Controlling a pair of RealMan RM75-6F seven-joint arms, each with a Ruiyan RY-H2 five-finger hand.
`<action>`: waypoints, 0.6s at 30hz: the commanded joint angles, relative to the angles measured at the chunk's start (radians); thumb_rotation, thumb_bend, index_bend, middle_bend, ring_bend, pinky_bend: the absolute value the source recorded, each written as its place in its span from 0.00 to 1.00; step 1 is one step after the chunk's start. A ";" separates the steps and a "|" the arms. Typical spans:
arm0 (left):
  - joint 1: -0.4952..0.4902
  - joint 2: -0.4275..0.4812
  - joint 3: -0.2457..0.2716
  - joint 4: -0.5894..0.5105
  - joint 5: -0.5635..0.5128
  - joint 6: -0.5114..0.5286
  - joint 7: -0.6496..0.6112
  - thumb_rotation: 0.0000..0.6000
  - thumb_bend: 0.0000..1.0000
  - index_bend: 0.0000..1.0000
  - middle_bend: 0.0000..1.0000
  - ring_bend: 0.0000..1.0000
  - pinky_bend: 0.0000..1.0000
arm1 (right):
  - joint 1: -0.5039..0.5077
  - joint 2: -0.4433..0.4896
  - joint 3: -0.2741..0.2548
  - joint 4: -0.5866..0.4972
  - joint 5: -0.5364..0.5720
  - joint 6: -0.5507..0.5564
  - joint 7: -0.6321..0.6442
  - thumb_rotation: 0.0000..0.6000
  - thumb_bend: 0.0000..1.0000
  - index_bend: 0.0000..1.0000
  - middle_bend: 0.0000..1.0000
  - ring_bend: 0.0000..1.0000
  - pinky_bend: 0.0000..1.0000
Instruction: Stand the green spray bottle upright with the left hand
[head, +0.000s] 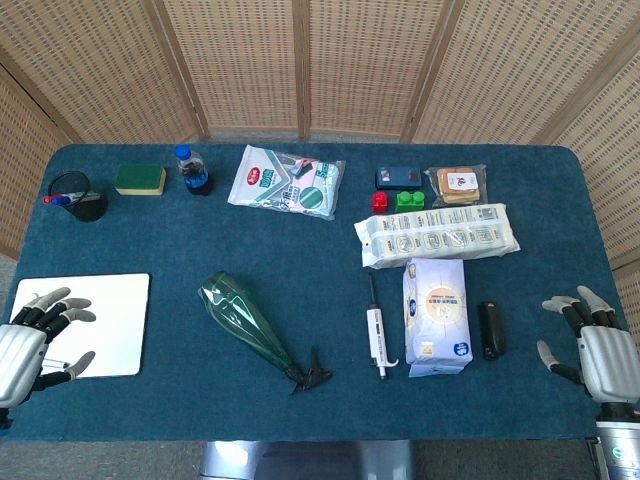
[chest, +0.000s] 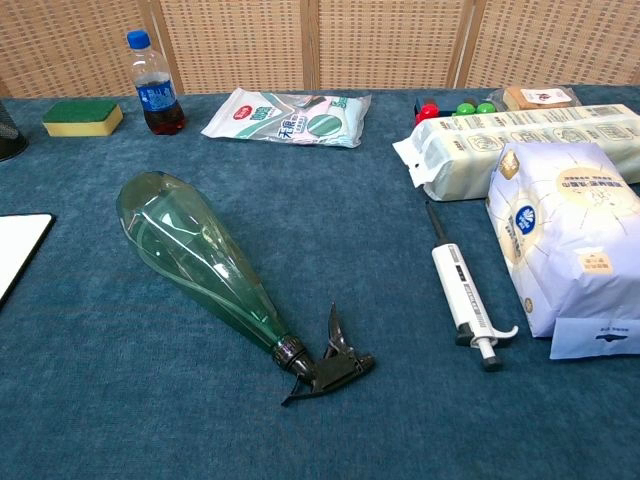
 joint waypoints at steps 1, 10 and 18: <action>-0.002 -0.002 0.001 0.001 0.000 -0.004 0.000 1.00 0.30 0.37 0.32 0.18 0.21 | 0.000 0.000 0.001 -0.001 0.002 -0.001 -0.001 1.00 0.38 0.30 0.29 0.10 0.16; -0.009 0.002 0.002 0.004 0.013 -0.003 -0.009 1.00 0.30 0.37 0.31 0.18 0.21 | -0.004 -0.002 -0.001 0.006 -0.001 0.005 0.008 1.00 0.38 0.30 0.29 0.10 0.16; -0.037 0.018 0.005 0.013 0.036 -0.034 -0.011 1.00 0.30 0.37 0.31 0.18 0.21 | -0.004 0.001 0.002 -0.002 -0.001 0.008 0.001 1.00 0.38 0.30 0.29 0.10 0.16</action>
